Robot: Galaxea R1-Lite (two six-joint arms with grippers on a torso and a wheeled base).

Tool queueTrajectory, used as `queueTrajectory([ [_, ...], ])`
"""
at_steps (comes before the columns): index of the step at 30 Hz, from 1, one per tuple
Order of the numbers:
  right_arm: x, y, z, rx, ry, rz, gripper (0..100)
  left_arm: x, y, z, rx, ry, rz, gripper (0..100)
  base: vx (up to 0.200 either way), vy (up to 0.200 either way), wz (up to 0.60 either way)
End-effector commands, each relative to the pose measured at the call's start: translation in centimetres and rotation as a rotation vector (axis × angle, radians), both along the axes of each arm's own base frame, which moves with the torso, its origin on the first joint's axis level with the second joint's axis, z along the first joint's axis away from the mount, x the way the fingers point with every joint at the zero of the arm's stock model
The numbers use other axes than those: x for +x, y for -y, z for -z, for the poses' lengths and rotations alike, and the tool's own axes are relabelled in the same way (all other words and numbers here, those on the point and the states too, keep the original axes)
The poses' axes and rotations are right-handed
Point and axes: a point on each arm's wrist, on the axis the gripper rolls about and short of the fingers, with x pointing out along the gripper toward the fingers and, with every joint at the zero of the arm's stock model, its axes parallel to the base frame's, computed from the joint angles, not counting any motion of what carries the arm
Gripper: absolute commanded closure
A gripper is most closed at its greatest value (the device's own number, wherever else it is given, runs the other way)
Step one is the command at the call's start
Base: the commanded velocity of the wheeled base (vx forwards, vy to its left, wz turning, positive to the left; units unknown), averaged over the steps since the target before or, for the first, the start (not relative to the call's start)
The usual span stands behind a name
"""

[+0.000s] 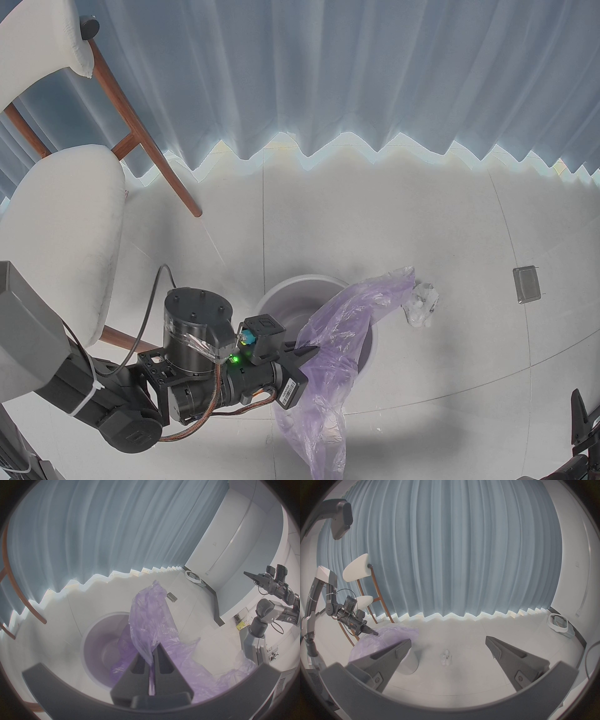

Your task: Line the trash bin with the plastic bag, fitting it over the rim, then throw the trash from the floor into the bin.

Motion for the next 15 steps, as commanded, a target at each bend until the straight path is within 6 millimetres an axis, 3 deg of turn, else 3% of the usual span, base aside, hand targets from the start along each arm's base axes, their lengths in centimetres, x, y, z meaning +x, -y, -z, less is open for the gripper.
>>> queueTrajectory([
  [1,-0.4,-0.1,-1.0,-0.007,0.031,-0.05,0,-0.3,0.0,-0.4,-0.004,0.012,0.006,100,0.0,0.0,0.0],
  [8,-0.4,-0.3,-3.1,0.014,-0.021,-0.129,0,-0.7,-0.3,-0.6,-0.006,0.013,0.008,100,0.0,0.0,0.0],
  [15,0.4,-0.4,-4.8,0.37,-0.147,-0.201,0,-0.6,-0.3,-0.8,-0.012,0.019,0.009,100,0.0,0.0,0.0],
])
